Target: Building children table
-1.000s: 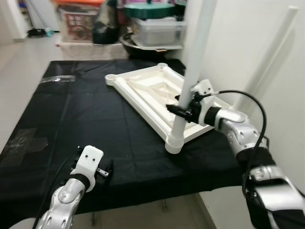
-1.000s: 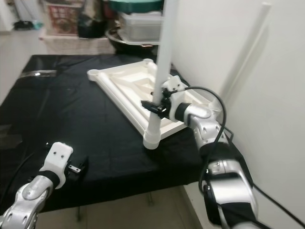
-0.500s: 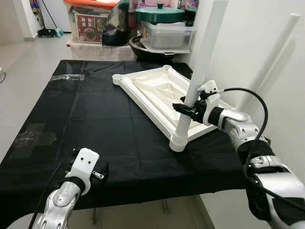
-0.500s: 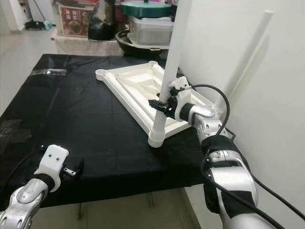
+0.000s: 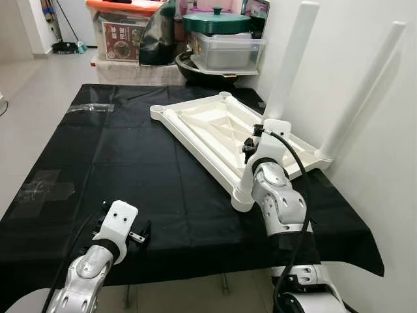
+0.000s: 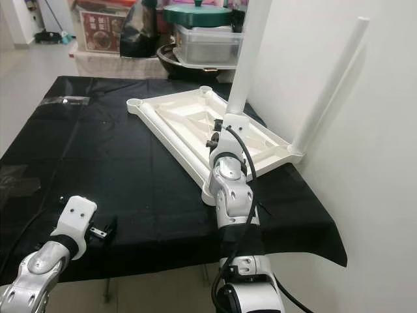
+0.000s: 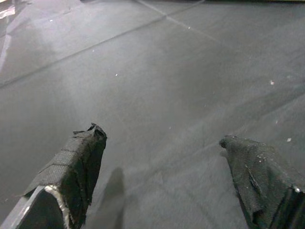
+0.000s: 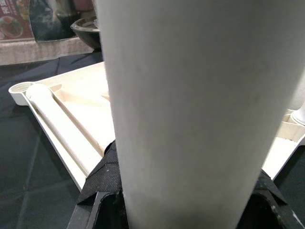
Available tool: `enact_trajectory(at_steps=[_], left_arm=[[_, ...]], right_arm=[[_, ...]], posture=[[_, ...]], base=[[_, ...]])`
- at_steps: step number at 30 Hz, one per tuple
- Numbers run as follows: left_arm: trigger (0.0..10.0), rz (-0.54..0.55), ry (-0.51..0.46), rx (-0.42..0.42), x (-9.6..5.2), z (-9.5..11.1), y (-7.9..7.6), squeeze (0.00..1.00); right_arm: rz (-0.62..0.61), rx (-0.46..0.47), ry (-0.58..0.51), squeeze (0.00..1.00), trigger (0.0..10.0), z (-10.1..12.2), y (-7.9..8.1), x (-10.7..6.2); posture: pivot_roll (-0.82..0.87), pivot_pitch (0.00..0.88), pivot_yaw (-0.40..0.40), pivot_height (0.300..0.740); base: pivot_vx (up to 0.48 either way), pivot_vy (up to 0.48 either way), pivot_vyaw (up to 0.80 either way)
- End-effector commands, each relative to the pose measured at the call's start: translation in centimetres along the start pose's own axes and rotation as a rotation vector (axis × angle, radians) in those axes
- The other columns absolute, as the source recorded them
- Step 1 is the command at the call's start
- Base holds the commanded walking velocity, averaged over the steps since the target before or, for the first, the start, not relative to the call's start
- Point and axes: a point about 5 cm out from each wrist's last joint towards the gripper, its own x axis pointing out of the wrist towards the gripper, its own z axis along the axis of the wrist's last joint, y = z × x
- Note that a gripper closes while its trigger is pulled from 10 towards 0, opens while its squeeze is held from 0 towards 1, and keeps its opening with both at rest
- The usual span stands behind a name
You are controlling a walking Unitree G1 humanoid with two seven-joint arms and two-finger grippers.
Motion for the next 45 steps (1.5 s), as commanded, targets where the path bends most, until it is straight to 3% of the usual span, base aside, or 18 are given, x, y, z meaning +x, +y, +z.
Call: enact_trajectory(at_steps=[1,2,6,7,14,15,19,23,24,28,31,33,34,37,40,42,43,45], left_arm=[[10.0,-0.009,0.000,-0.002,0.1,-0.1,-0.5,0.00],[10.0,-0.009,0.000,-0.003,0.1,-0.2,-0.6,0.00],[10.0,-0.011,0.001,-0.004,0.0,-0.3,-0.6,0.00],[10.0,-0.012,0.001,-0.004,0.0,-0.3,-0.6,0.00],[10.0,-0.015,0.001,-0.001,0.0,-0.3,-0.5,0.00],[10.0,-0.017,0.001,-0.001,0.0,-0.3,-0.6,0.00],[10.0,-0.023,-0.001,-0.001,0.1,-0.3,-0.7,0.00],[10.0,-0.025,-0.001,-0.001,0.1,-0.3,-0.7,0.00],[10.0,-0.027,-0.002,0.000,0.3,-0.2,-0.7,0.00],[10.0,-0.028,-0.003,0.000,0.3,-0.2,-0.8,0.00],[10.0,-0.023,-0.005,-0.001,0.3,-0.1,-0.7,0.00],[10.0,-0.015,-0.005,0.000,0.1,-0.1,-0.5,0.00],[10.0,-0.010,0.001,0.003,-0.2,-0.3,-0.4,0.00],[10.0,-0.009,0.003,0.003,-0.2,-0.3,-0.4,0.00],[10.0,-0.009,0.002,0.002,-0.2,-0.3,-0.5,0.00],[10.0,-0.009,0.002,0.002,-0.2,-0.3,-0.5,0.00],[10.0,-0.009,0.001,0.001,-0.3,-0.2,-0.5,0.00],[10.0,-0.008,0.001,-0.001,-0.3,-0.3,-0.5,0.00]], right_arm=[[-0.031,0.043,0.062,0.00,0.0,-1.1,0.7,-0.4],[-0.010,0.046,0.083,0.00,10.0,-1.2,0.9,-0.6],[0.054,0.063,0.117,0.00,10.0,-1.2,1.9,-1.6],[0.087,0.101,0.097,1.00,10.0,-0.7,2.1,-2.2],[0.178,0.096,0.049,1.00,10.0,0.7,1.9,-2.7],[0.267,0.094,0.023,0.00,10.0,1.7,1.6,-2.4],[0.767,0.096,-0.098,0.00,10.0,4.3,0.6,-2.5],[0.915,0.045,-0.107,0.00,10.0,3.9,0.2,-2.6],[1.048,-0.003,-0.089,0.00,10.0,3.0,0.3,-2.5],[1.088,-0.011,-0.080,0.00,10.0,2.5,0.7,-2.4],[1.161,-0.012,-0.057,0.00,10.0,1.7,1.7,-2.7],[1.349,-0.005,-0.028,0.00,10.0,0.6,4.0,-4.2],[1.481,0.004,-0.024,0.00,9.1,0.2,5.5,-5.7],[1.532,0.004,-0.029,0.00,9.1,0.2,5.7,-5.9],[1.542,-0.005,-0.046,0.00,1.5,0.1,6.1,-5.7],[1.533,-0.005,-0.051,0.00,1.5,0.1,6.2,-5.5],[1.448,-0.012,-0.045,0.00,0.0,-0.2,6.1,-4.6],[1.241,-0.030,-0.021,0.00,0.0,-0.8,5.6,-2.7]], posture=[[0.12,0.000,-0.117,0.740],[0.12,0.000,-0.115,0.740],[0.12,0.000,-0.113,0.740],[0.12,0.000,-0.110,0.740],[0.11,0.000,-0.100,0.740],[0.11,0.000,-0.099,0.740],[0.10,0.000,-0.100,0.740],[0.11,0.000,-0.098,0.740],[0.11,0.000,-0.100,0.740],[0.13,0.000,-0.110,0.740],[0.14,0.000,-0.115,0.740],[0.16,0.000,-0.129,0.740],[0.16,0.000,-0.129,0.740],[0.16,0.000,-0.129,0.740],[0.17,0.000,-0.133,0.740],[0.17,0.000,-0.133,0.740],[0.16,0.000,-0.133,0.740],[0.16,0.000,-0.133,0.740]], base=[[0.000,0.000,0.00],[0.000,0.000,0.00],[0.000,0.000,0.00],[0.000,0.000,0.00],[0.000,0.000,0.00],[0.000,0.000,0.00],[0.000,0.000,0.00],[0.000,0.000,0.00],[0.000,0.000,0.00],[0.000,0.000,0.00],[0.000,0.000,0.00],[0.000,0.000,0.00],[0.000,0.000,0.00],[0.000,0.000,0.00],[0.000,0.000,0.00],[0.000,0.000,0.00],[0.000,0.000,0.00],[0.000,0.000,0.00]])
